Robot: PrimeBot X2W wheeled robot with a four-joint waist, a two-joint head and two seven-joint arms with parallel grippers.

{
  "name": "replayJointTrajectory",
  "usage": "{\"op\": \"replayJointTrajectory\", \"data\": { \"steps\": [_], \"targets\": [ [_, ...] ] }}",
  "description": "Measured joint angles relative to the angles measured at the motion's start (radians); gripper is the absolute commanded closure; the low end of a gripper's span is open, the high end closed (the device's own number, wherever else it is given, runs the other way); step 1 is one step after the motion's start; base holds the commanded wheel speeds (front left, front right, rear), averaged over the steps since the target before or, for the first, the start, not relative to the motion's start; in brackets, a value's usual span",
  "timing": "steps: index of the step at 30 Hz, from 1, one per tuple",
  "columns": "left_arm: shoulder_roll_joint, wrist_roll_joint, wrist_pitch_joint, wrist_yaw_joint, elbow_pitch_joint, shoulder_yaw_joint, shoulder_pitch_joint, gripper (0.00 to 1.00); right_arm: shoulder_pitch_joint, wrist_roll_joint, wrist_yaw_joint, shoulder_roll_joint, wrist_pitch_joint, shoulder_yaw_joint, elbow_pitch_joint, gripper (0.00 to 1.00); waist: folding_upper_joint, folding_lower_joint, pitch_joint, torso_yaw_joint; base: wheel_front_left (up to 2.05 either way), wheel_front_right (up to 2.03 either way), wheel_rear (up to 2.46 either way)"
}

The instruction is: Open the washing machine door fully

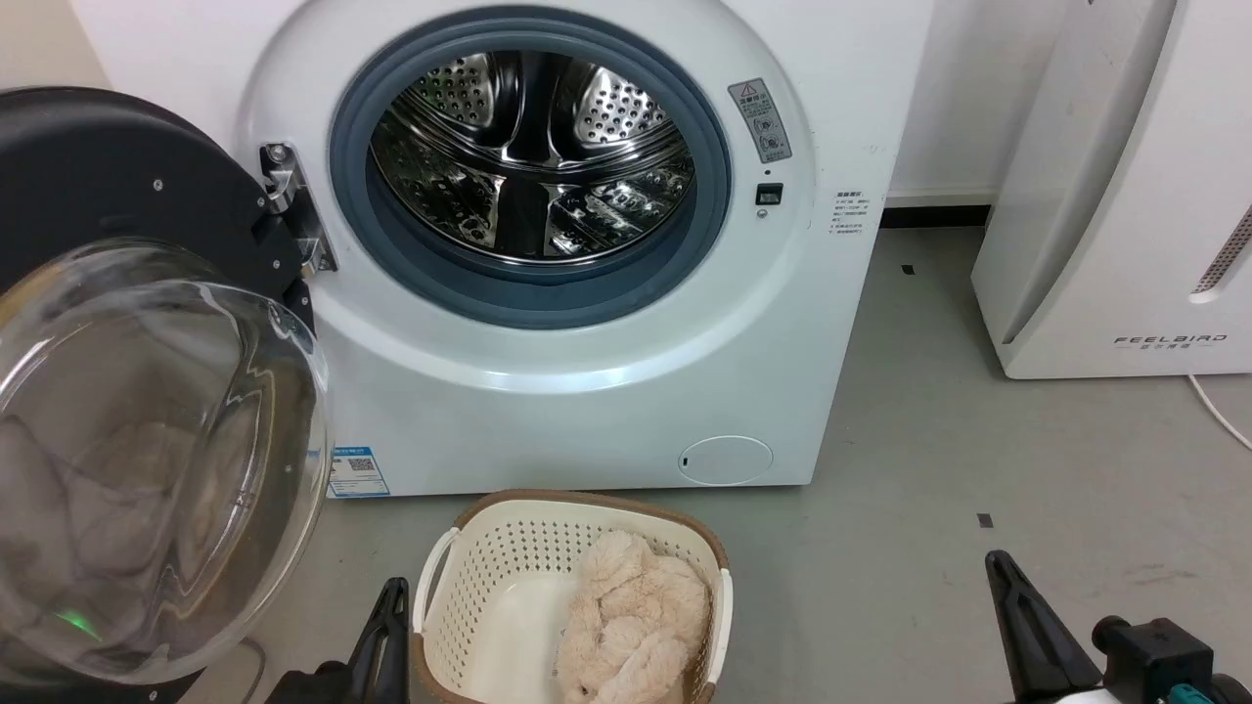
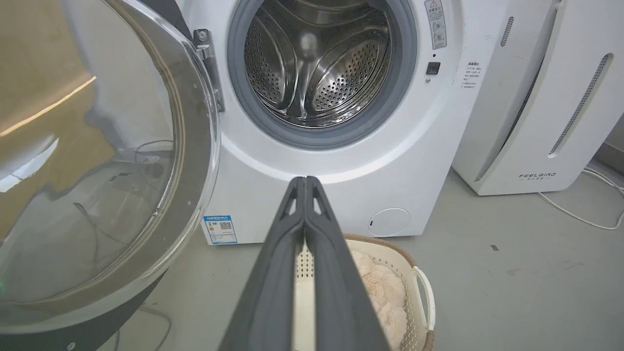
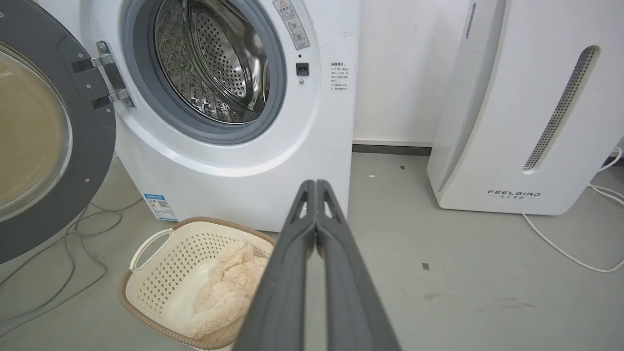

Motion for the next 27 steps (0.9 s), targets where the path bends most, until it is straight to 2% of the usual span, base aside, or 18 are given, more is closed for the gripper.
{"op": "replayJointTrajectory", "data": {
  "steps": [27],
  "targets": [
    [-0.019,0.034,0.044,-0.026,-0.001,0.034,-0.027,1.0,-0.024,-0.015,0.0,0.0,0.014,0.003,0.009,1.0,0.0,0.0001,0.008,0.003,0.0,0.0,0.0]
  ]
}}
